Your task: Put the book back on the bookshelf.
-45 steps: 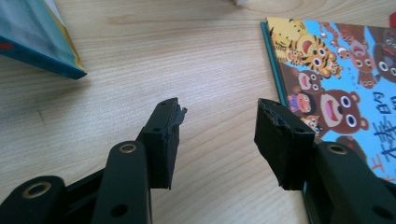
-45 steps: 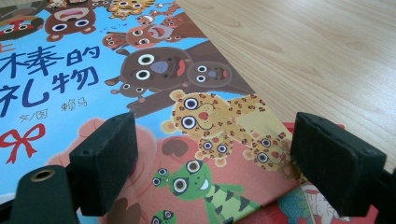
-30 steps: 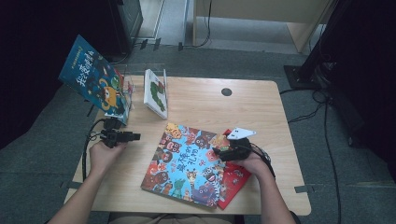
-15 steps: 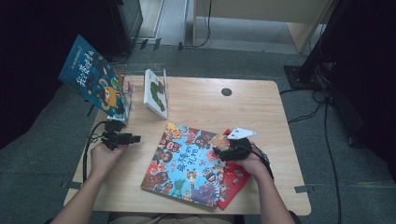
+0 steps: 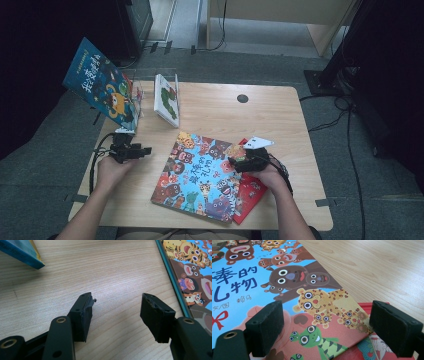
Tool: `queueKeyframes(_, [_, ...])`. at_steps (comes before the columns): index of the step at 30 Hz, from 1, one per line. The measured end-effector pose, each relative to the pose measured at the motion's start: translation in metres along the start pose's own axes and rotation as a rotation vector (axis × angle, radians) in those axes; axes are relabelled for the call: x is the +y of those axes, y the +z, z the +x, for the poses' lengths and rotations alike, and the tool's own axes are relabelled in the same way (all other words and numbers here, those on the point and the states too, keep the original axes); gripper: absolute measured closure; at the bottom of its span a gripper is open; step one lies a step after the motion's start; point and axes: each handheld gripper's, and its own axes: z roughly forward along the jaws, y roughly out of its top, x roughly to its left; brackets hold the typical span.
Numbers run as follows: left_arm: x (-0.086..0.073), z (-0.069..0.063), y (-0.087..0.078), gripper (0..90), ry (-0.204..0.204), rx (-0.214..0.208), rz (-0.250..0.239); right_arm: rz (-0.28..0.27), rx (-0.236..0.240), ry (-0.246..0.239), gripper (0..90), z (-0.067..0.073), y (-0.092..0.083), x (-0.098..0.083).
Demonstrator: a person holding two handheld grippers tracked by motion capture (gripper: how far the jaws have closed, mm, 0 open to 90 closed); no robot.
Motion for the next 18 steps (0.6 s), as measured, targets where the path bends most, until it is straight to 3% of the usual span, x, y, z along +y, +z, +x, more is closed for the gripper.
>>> queueKeyframes(5, [-0.0003, 0.0024, -0.0003, 43.6, -0.022, -0.016, -0.007, -0.001, -0.001, 0.000, 12.4, 0.0001, -0.0001, -0.0001])
queueKeyframes(12, [-0.0012, -0.0030, 0.0020, 40.9, 0.016, 0.016, -0.018, -0.001, -0.022, 0.013, 12.5, 0.0021, -0.0004, -0.0004])
queueKeyframes(18, [0.0001, 0.0027, 0.0011, 42.3, -0.031, -0.017, -0.021, -0.003, -0.029, 0.018, 12.6, 0.0030, -0.0006, -0.0006])
